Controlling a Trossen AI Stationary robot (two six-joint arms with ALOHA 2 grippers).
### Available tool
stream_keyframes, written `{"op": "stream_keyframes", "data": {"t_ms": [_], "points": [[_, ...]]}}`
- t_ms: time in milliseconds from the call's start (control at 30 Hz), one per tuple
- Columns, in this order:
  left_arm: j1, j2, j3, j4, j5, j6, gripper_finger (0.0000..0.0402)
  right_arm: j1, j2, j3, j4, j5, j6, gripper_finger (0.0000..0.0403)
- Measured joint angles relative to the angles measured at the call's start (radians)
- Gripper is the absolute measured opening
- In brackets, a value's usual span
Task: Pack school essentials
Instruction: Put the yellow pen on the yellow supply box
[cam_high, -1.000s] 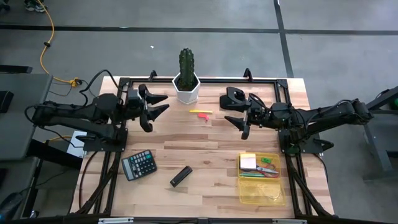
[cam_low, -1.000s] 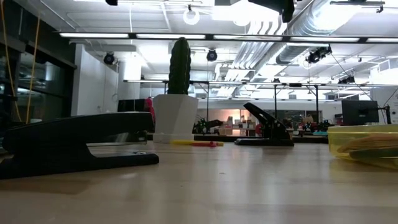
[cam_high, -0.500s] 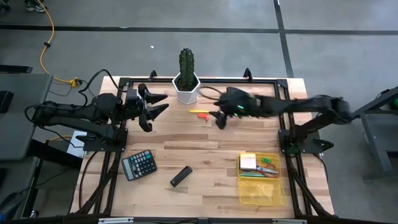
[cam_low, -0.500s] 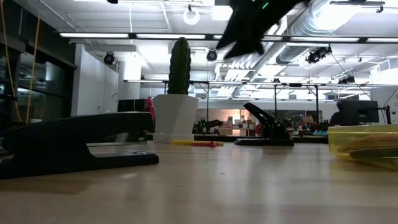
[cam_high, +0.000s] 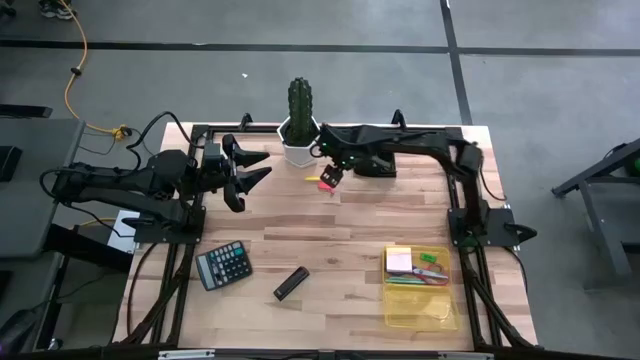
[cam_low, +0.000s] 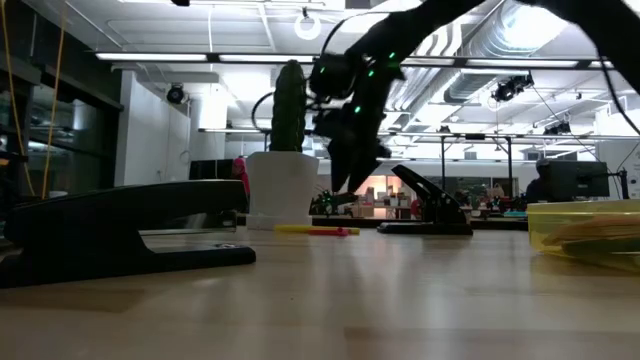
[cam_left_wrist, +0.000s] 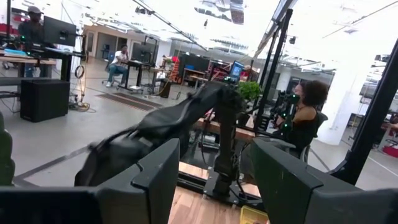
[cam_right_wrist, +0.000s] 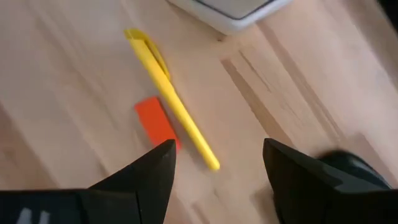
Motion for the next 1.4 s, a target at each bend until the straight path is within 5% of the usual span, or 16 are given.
{"op": "stream_keyframes", "data": {"t_ms": [333, 800, 1400], "points": [[0.000, 0.000, 0.000, -0.001, 0.000, 0.000, 0.0186, -0.010, 0.171, 0.139, -0.074, -0.083, -0.111, 0.0233], [0.000, 0.000, 0.000, -0.001, 0.000, 0.000, 0.0186, -0.010, 0.177, 0.063, -0.051, -0.033, -0.176, 0.0225], [-0.001, 0.000, 0.000, -0.001, 0.008, -0.008, 0.0186, 0.006, 0.203, 0.067, -0.079, -0.015, -0.180, 0.0046]]}}
